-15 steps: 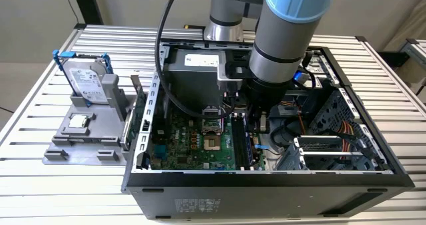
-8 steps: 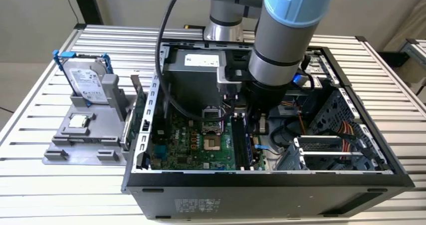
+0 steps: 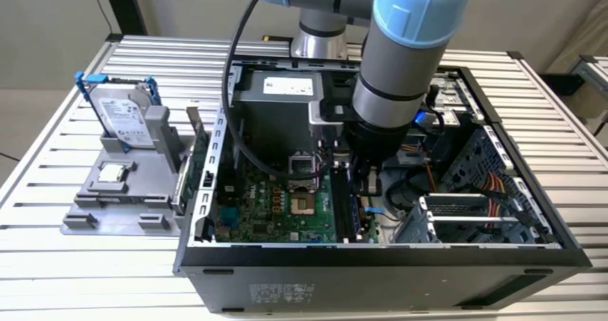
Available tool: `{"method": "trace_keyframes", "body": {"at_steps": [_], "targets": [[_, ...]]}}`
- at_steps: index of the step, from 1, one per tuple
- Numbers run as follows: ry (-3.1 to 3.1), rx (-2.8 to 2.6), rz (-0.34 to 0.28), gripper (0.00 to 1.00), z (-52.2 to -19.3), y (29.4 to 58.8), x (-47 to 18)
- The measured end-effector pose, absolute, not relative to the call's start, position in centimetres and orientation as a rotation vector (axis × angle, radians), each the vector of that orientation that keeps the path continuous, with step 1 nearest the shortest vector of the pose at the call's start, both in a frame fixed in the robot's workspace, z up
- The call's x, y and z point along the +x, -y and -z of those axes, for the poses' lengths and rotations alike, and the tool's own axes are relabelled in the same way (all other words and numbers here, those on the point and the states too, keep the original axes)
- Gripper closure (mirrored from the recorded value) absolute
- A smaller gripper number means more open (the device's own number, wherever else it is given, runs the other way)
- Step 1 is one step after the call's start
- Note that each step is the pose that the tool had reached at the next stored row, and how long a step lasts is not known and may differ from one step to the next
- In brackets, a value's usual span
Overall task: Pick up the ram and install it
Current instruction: 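Press down the ram until it locks into place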
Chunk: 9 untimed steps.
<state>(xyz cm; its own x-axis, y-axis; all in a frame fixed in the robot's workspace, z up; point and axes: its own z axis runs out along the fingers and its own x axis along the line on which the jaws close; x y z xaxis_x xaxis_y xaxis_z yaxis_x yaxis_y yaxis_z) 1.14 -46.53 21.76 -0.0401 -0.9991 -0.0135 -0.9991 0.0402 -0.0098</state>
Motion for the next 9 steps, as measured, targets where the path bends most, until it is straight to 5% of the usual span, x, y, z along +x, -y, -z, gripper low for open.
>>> {"method": "trace_keyframes", "body": {"at_steps": [9], "targets": [[-2.254,-2.165,-0.008,1.00,-24.0,46.5,1.1]]}}
